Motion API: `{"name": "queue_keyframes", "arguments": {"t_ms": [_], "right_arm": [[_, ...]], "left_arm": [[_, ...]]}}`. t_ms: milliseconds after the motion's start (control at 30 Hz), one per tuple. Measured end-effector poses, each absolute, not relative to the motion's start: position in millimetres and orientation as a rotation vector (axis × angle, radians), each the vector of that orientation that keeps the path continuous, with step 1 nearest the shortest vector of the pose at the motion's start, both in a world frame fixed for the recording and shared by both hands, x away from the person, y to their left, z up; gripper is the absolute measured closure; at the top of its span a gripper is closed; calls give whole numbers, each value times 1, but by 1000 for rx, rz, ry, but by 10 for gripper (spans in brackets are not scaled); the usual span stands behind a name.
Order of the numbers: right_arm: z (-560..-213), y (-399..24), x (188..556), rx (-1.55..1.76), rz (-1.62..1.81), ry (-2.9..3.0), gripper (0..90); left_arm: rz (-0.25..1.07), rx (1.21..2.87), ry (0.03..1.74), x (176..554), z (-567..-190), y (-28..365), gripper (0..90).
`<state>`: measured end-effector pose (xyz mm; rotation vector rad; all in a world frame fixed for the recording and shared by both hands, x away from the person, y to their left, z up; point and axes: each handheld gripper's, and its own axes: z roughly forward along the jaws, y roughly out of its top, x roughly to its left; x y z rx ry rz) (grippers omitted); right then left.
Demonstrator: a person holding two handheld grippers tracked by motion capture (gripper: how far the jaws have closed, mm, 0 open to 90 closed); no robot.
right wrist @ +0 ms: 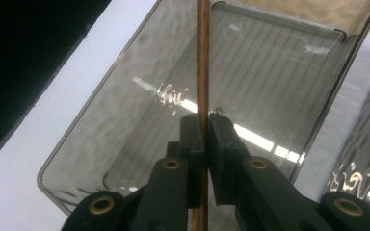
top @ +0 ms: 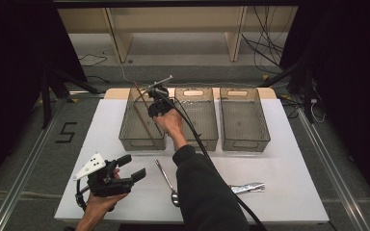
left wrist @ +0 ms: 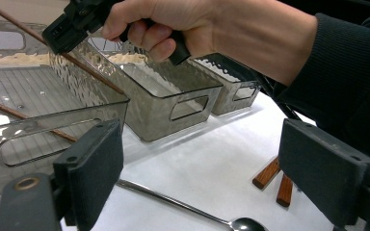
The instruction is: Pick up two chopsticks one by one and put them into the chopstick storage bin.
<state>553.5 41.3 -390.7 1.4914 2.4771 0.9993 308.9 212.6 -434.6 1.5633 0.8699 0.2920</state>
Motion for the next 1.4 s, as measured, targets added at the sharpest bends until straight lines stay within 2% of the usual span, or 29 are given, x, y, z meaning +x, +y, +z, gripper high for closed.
{"name": "queue_keyframes", "arguments": {"t_ms": [133, 233, 300, 500, 733, 1200, 1400], "right_arm": [[-395, 43, 555, 1511, 972, 2473, 839], [-396, 42, 554, 1523, 993, 2470, 700], [-393, 42, 553, 1511, 1029, 2475, 643], [-377, 36, 546, 1461, 1099, 2479, 557], [-366, 16, 534, 1402, 1166, 2469, 392], [-349, -44, 488, 1272, 1317, 2465, 292], [-341, -67, 467, 1218, 1344, 2463, 277]], "left_arm": [[292, 1563, 871, 309, -435, 213, 154], [294, 1564, 869, 309, -435, 213, 154], [293, 1563, 871, 309, -435, 213, 154], [294, 1565, 871, 309, -435, 213, 154], [297, 1565, 873, 309, -435, 212, 154], [298, 1577, 875, 309, -436, 211, 154], [298, 1578, 879, 309, -436, 211, 154]]}}
